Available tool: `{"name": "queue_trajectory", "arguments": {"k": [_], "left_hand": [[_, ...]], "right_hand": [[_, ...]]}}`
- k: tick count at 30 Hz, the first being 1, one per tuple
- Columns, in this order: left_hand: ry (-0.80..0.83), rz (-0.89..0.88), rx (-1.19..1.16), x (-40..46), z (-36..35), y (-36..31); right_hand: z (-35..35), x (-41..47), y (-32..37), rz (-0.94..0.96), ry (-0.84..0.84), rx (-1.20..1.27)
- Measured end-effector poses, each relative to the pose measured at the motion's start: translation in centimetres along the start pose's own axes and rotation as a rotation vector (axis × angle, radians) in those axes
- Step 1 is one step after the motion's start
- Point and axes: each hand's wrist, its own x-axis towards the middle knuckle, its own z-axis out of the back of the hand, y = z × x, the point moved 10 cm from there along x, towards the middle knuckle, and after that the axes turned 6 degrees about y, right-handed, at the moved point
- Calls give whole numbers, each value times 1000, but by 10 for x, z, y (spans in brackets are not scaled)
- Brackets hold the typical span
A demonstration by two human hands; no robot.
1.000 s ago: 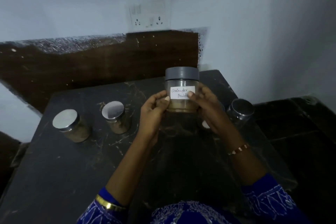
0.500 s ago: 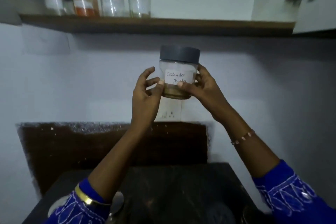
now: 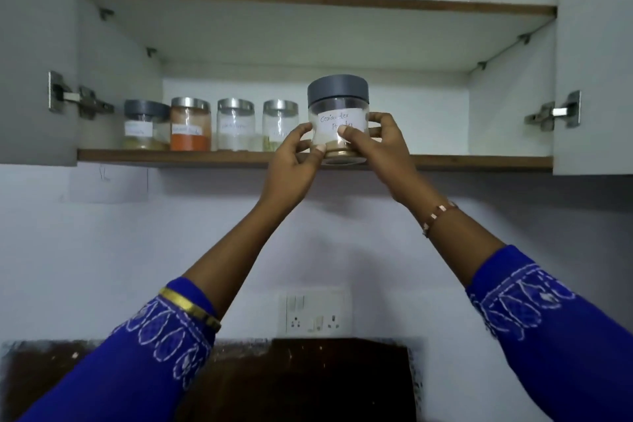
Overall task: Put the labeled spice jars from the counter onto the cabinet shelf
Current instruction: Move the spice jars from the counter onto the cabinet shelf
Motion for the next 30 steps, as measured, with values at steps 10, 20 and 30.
{"name": "queue_trajectory", "arguments": {"k": [10, 20, 30], "left_hand": [[30, 76, 178, 68, 3, 42], [203, 58, 692, 98, -16, 79], [550, 413, 839, 126, -31, 121]], "right_hand": [[-22, 53, -16, 59, 24, -247], [-25, 89, -52, 1, -87, -525], [-36, 118, -75, -103, 68, -1024]]}}
